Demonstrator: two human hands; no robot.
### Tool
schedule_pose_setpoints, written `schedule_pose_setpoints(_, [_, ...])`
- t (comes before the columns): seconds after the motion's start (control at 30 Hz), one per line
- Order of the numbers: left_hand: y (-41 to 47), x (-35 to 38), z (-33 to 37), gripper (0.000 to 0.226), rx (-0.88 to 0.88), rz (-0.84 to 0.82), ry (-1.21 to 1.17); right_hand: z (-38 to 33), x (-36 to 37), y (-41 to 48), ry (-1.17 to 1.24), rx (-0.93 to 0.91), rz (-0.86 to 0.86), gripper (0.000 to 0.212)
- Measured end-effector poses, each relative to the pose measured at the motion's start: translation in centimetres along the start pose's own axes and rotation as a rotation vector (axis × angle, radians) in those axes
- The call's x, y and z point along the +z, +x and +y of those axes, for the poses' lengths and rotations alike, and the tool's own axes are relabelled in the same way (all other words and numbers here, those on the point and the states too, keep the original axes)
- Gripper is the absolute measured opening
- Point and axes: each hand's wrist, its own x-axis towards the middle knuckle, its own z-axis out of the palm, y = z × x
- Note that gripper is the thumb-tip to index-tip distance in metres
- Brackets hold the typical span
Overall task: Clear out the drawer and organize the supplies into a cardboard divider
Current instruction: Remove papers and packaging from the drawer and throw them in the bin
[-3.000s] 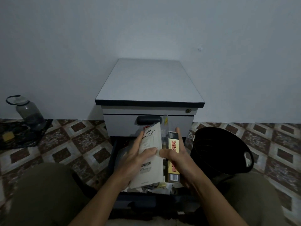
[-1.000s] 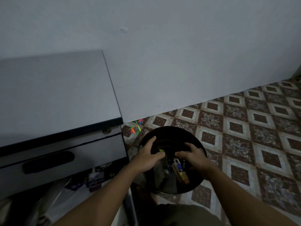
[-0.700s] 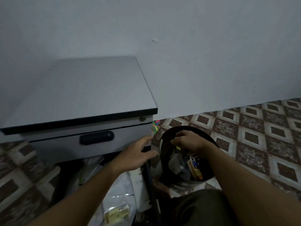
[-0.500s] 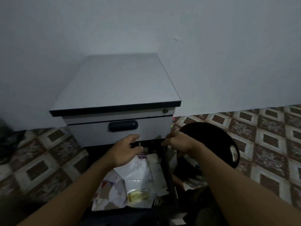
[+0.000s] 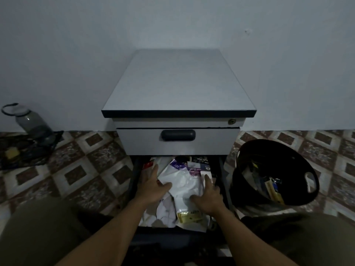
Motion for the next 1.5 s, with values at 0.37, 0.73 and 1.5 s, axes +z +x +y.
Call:
schedule_pose_setpoints(0.37, [0.0,2.1,0.0,0.067,0.096,-0.005,0.178,-0.7,0.9,1.5,0.165,-0.137,0.082,0.046])
schedule_pose_setpoints(0.73, [3.6,0.5,-0.1,0.095,-0.059,0.019,0.105,-0.6,0.7,6.0,0.110,-0.104,0.103,0.091])
schedule_pose_setpoints(1.5, [1.5,1.3,-1.8,0.086,0.173,0.097,0.254,-0.5,0.6,5.2,-0.020,-0.318,0.165,0.055])
